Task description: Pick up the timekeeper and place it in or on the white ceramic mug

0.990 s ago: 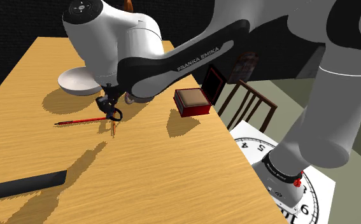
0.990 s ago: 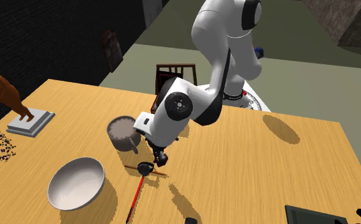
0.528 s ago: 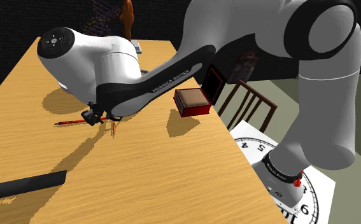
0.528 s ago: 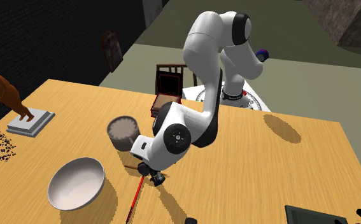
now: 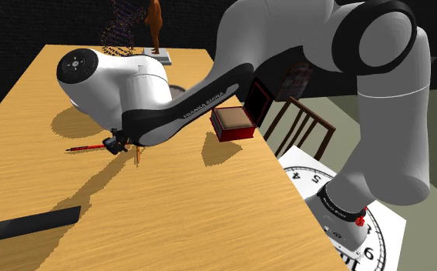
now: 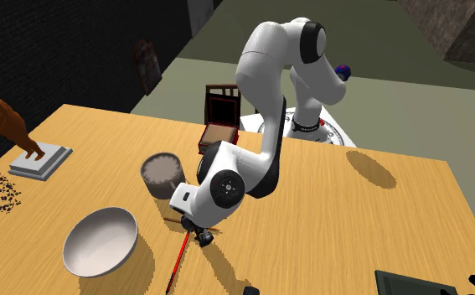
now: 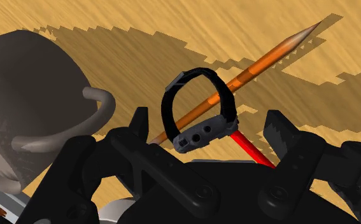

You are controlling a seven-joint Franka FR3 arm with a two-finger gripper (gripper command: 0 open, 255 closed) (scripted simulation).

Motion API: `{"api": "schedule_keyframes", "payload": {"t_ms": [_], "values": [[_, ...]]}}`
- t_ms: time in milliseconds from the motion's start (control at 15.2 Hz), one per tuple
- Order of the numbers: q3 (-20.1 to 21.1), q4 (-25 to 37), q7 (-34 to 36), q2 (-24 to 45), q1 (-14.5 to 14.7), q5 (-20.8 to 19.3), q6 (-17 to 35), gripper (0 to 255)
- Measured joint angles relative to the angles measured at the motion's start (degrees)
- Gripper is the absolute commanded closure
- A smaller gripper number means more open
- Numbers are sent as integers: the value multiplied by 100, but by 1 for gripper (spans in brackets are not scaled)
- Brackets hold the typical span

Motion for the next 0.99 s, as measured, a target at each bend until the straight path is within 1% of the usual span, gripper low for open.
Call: {"api": "schedule_keyframes", "payload": {"t_ms": [264,330,990], "values": [[-1,0,3,4,2,-3,4,0],[-1,0,3,4,2,-3,4,255],[-1,1,3,4,2,-3,4,255]]}}
